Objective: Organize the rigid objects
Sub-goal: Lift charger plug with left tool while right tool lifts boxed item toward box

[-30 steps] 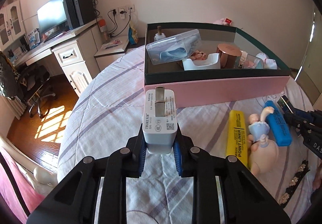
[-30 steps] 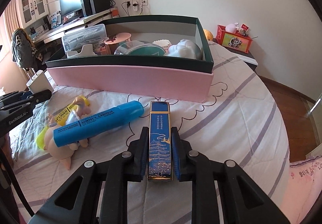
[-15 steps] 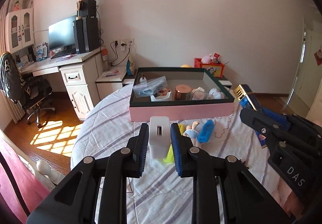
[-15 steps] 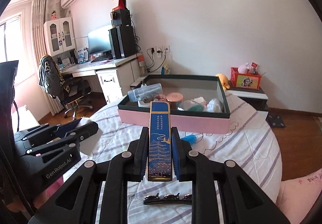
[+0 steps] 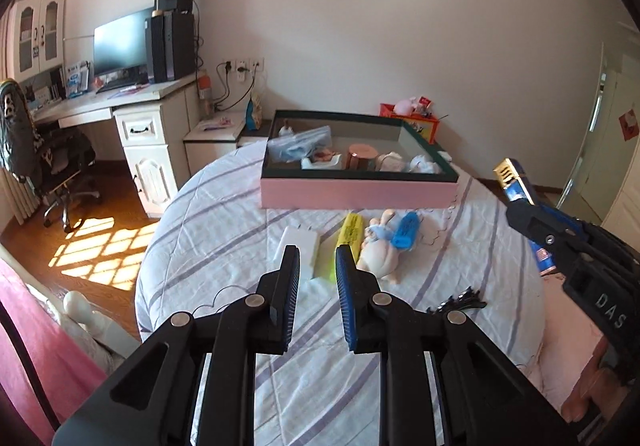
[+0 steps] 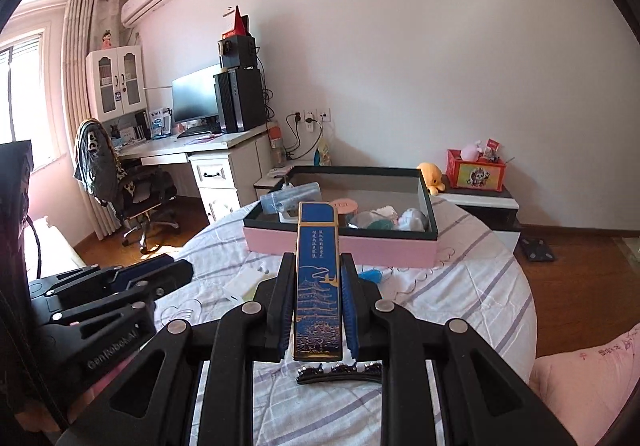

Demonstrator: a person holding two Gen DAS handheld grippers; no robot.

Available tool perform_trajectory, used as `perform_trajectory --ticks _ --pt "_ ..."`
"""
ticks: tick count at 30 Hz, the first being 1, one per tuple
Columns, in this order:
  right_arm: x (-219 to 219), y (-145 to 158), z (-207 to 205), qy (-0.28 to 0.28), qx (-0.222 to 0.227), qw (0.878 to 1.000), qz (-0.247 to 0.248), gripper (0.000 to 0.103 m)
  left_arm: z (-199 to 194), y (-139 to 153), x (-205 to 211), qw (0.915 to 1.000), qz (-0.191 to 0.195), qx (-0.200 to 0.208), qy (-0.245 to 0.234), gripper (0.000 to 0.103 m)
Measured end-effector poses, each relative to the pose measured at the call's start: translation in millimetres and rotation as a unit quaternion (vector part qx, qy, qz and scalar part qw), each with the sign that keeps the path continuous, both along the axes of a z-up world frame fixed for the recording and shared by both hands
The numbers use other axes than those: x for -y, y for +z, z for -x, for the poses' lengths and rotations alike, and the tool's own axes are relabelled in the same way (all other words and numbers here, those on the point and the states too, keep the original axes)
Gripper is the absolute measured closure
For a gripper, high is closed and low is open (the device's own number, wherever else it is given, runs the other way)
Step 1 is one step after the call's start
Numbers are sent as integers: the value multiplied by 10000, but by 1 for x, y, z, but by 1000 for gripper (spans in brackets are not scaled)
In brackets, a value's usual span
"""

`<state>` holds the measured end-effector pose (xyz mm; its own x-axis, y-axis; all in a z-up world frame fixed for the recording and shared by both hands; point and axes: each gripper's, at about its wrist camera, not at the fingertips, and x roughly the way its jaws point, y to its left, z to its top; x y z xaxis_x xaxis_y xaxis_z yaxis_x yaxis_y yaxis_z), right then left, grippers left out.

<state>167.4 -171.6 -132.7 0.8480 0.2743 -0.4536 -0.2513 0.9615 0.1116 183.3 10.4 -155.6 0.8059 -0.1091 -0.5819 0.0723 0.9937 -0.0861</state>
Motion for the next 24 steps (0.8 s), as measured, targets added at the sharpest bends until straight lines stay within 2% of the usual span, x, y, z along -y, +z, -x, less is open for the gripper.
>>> perform_trajectory --ticks 4,7,10,11,12,15,22,23,24 --pt "7 -17 -12 -5 -228 9997 -70 82 -16 -25 -11 9994 8 -356 38 81" --pt "7 -27 -19 34 -349 9993 -97 82 -29 -40 -15 9985 41 -543 34 74" --pt "7 -37 -28 113 -468 9988 -118 82 -44 -53 -13 9976 59 -684 -16 60" --pt "6 -39 -31 143 -506 9985 -128 82 -50 -57 -11 9974 24 -720 -71 47" --pt "6 -42 -35 161 -542 9983 -145 82 -56 -60 -9 9971 -72 -751 -71 43" --pt "6 -50 -43 185 -632 9977 -155 82 -75 -72 -3 9959 -326 -847 -57 43" --pt "7 -61 -64 181 -787 9966 -157 82 -116 -88 3 9918 -530 -1159 -61 44" --pt "8 -62 -67 185 -816 9964 -161 82 -120 -89 6 9917 -570 -1150 -107 49" --pt "8 -63 -69 181 -833 9962 -170 82 -124 -89 9 9914 -600 -1146 -206 61"
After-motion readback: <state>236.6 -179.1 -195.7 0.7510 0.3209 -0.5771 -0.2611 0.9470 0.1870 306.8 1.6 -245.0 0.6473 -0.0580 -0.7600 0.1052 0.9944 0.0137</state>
